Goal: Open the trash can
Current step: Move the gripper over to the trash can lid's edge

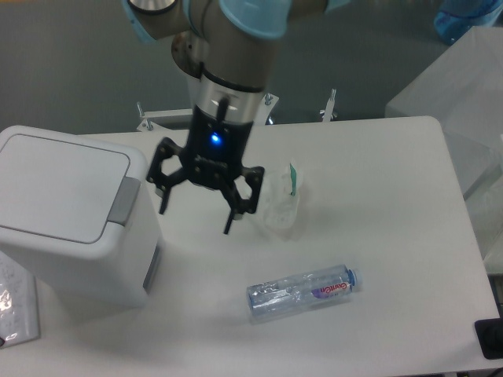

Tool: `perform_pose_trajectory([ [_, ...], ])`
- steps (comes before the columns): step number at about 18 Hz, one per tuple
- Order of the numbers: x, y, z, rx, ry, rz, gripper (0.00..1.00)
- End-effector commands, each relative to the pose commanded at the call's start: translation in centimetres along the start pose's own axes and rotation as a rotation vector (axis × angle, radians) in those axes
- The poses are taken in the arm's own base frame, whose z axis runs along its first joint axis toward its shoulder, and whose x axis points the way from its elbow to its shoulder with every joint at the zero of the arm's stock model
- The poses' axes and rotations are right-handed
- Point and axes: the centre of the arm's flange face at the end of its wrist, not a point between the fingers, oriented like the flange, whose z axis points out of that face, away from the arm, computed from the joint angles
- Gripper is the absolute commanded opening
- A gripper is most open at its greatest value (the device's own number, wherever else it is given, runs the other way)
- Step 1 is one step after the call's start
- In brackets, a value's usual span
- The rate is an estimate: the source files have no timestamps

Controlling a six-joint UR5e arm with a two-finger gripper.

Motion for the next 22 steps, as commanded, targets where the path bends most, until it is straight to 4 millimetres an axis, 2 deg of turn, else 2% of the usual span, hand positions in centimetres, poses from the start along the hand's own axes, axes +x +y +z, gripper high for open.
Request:
perform_pose_trajectory([
  [1, 0.7, -0.1, 0.2, -0.002, 0.007, 0.008, 1.0],
  [4, 0.8, 0.1, 1.0, -0.011, 0.015, -0.003, 1.0],
  [6, 1.9, -0.1, 2.0, -0.023, 0.03, 0.011, 1.0],
  [17, 1.4, 0.5, 3.9, -0.051, 0.037, 0.014, 1.0],
  [22, 1.3, 0.4, 4.1, -0.054, 0.036, 0.01, 1.0],
])
